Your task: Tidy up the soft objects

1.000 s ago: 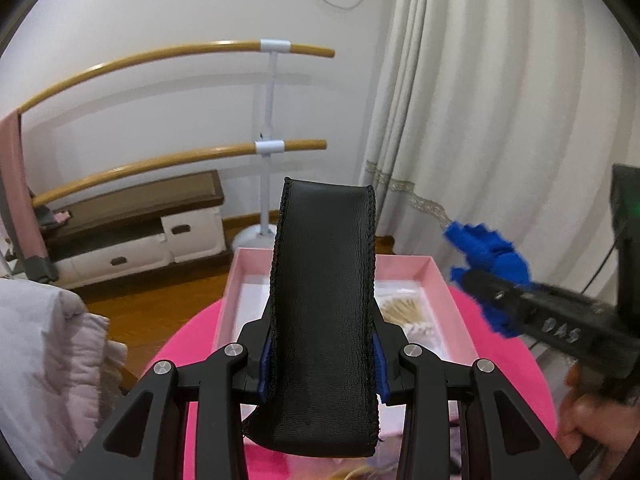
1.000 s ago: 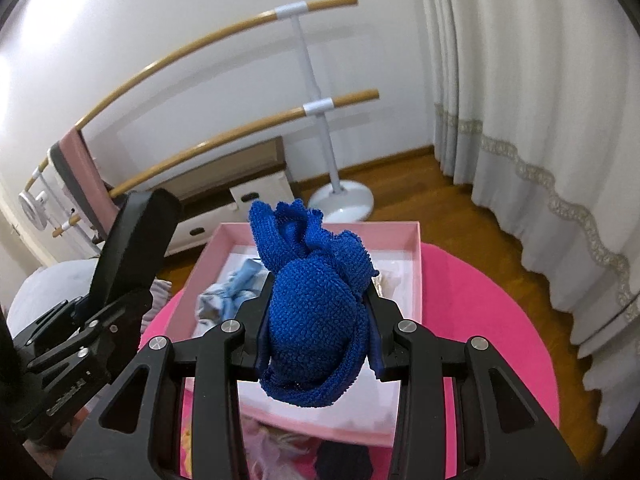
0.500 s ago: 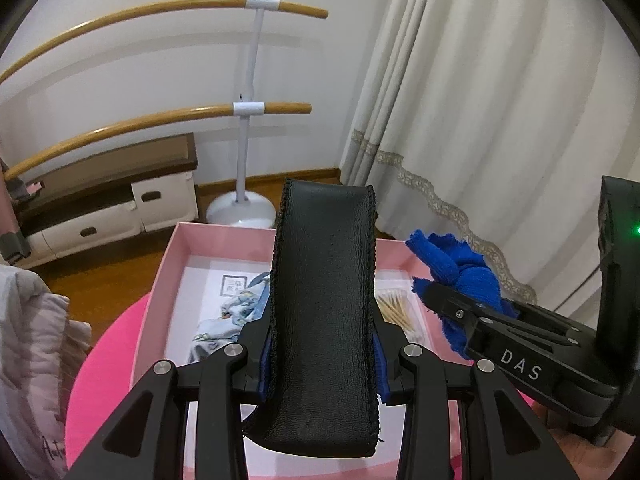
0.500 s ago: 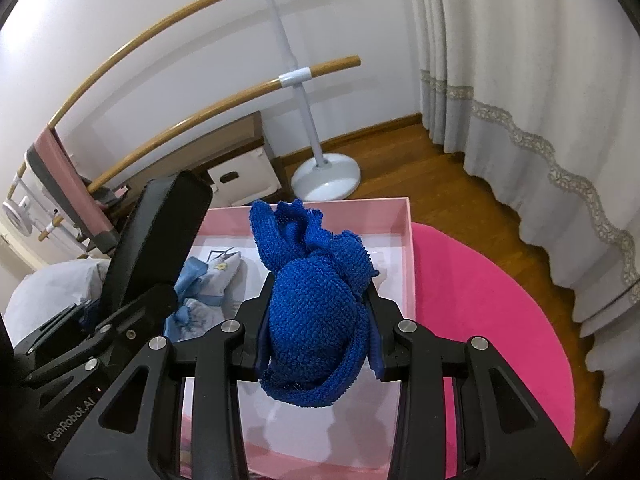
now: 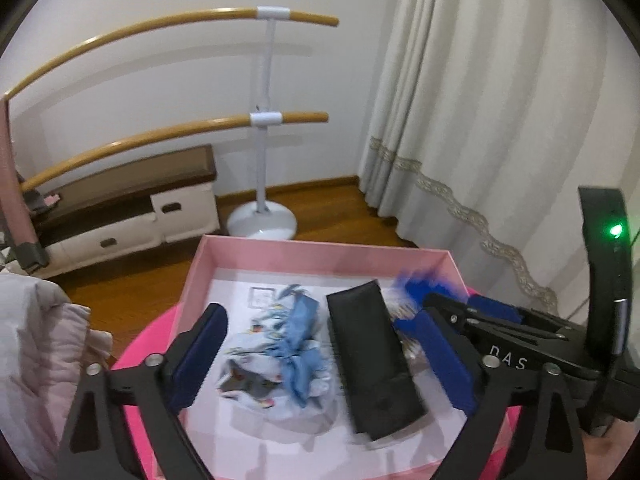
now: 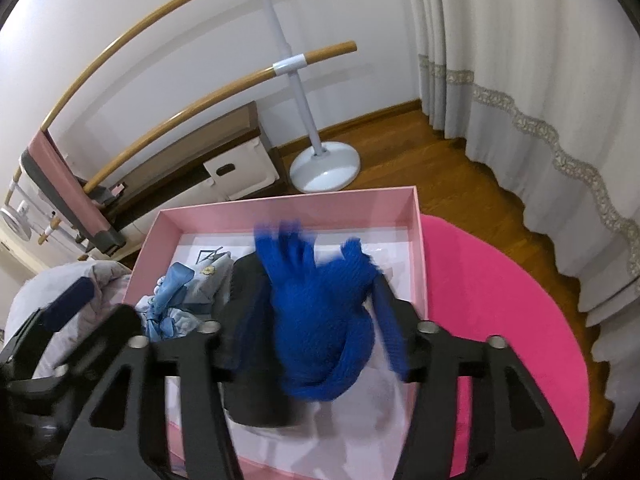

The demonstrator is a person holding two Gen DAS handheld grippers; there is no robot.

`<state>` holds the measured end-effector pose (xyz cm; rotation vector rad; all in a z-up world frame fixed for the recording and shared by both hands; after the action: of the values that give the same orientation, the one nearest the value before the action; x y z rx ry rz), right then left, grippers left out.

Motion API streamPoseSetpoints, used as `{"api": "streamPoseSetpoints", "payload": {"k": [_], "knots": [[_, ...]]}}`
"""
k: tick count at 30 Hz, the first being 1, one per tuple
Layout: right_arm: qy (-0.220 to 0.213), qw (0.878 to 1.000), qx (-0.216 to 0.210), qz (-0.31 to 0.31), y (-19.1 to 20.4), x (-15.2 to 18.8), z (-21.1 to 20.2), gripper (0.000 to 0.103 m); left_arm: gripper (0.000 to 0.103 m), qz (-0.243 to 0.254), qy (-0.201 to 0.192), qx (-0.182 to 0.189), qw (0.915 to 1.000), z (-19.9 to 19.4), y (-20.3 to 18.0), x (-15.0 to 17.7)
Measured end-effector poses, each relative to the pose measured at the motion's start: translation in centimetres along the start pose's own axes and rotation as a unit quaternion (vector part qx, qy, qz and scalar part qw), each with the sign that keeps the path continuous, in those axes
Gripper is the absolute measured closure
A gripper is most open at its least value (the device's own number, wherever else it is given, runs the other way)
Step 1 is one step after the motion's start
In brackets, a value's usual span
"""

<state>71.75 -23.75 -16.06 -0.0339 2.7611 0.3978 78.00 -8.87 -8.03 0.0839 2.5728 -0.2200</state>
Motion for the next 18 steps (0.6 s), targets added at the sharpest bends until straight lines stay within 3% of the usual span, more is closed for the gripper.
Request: {"api": "streamPoseSetpoints", "payload": {"k": [2, 4, 11, 18], "knots": [[-0.005, 1.0, -0.008, 0.004, 0.0, 0.3, -0.2, 0.009, 0.001, 0.0, -0.012, -0.015, 0.9998, -0.8, 0.3, -0.2], [-0.012, 1.0, -0.011, 0.008, -0.1, 0.5, -0.6, 0.0, 0.0, 0.001, -0.025, -0.025, 0.9994, -1.8, 0.3, 0.4], [-0.034, 0.999, -0.006, 0.018, 0.3, 2.4, -3.9, 0.0, 0.0, 0.001, -0.059, -0.066, 0.9961, -4.9, 0.1, 2.8], [-0.079, 0.997, -0.009, 0.006, 1.7, 6.5, -9.6, 0.0, 0.0, -0.002, -0.079, -0.06, 0.995, -10.4, -0.3, 10.2]]}}
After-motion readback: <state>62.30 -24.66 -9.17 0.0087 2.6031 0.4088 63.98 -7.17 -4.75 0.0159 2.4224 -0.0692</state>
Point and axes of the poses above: each gripper's, at about its wrist camera, not at the fingertips, and z roughly the way its jaws point, y to its left, x to its underside, the point moved 3 cm from there along z, roughly the way its jaws point, and after that the axes turned 14 degrees about y, right-handed, at the moved point
